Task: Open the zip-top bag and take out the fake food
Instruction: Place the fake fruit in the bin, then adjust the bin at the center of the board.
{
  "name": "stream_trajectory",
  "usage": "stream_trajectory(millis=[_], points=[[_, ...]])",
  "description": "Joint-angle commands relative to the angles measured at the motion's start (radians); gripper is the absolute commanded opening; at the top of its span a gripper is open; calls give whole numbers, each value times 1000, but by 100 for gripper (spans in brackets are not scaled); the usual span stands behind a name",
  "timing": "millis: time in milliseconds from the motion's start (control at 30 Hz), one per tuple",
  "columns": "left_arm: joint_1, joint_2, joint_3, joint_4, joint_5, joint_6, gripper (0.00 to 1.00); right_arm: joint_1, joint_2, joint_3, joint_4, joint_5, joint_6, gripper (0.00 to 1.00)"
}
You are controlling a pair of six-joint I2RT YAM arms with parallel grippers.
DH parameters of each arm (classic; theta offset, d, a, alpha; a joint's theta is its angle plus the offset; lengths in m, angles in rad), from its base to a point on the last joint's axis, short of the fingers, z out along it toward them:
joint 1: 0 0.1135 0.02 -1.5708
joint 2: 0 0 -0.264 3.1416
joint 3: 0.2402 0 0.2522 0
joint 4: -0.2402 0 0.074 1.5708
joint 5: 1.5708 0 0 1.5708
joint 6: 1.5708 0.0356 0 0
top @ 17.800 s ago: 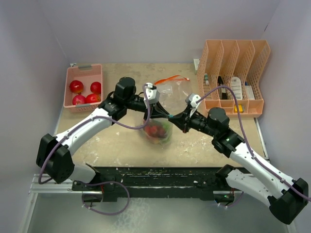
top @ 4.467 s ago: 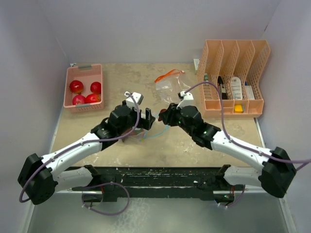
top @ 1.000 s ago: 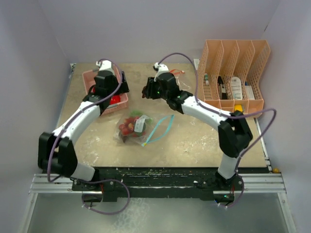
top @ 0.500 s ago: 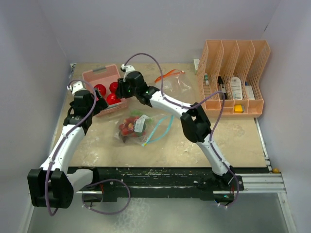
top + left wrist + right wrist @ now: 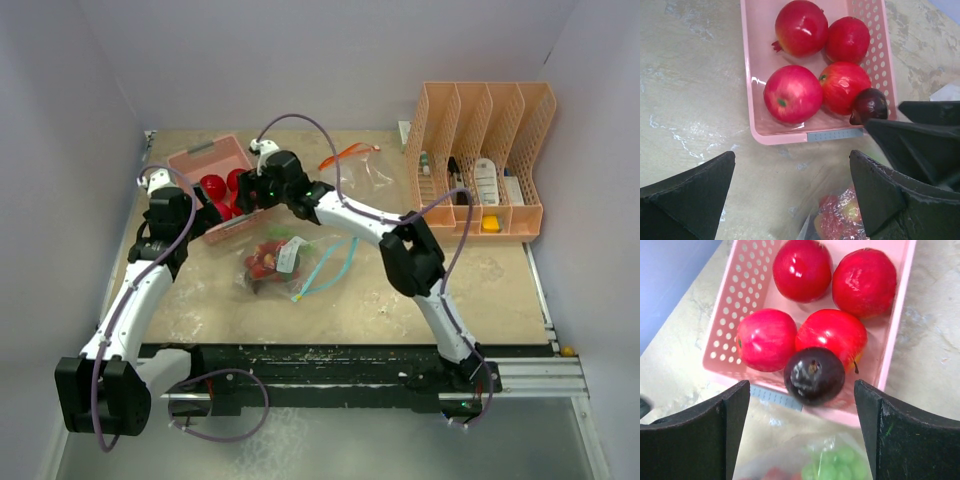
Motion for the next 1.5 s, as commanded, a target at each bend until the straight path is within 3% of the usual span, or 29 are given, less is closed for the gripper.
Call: stream_trajectory(millis=[0, 167, 333, 533, 700, 767, 900, 1067, 1233, 1467], points=[[-1, -30, 19, 27, 28, -19, 100, -3, -217, -116, 162, 38, -47, 86], [-9, -48, 15, 38, 61, -44, 94, -8, -327, -216, 172, 109, -54, 84], [-69, -39, -37, 67, 38, -138, 86, -19, -455, -434, 235, 129, -7, 73], [-228, 12, -118, 215, 3, -258, 60, -21, -608, -653, 302, 132, 38, 60], [-233, 116, -146, 292, 32, -310, 32, -21, -699, -772, 322, 138, 58, 56], [-232, 152, -158, 328, 22, -308, 28, -21, -728, -806, 323, 145, 61, 56], [-201, 241, -134, 339, 10, -287, 27, -22, -765, -856, 313, 168, 58, 55], [-49, 325, -142, 413, 92, -267, 29, -26, -791, -912, 315, 183, 67, 53], [13, 428, -87, 396, 89, -246, 31, -29, -778, -933, 333, 173, 85, 52], [128, 490, -27, 386, 126, -235, 52, -28, -837, -1017, 337, 185, 102, 52]])
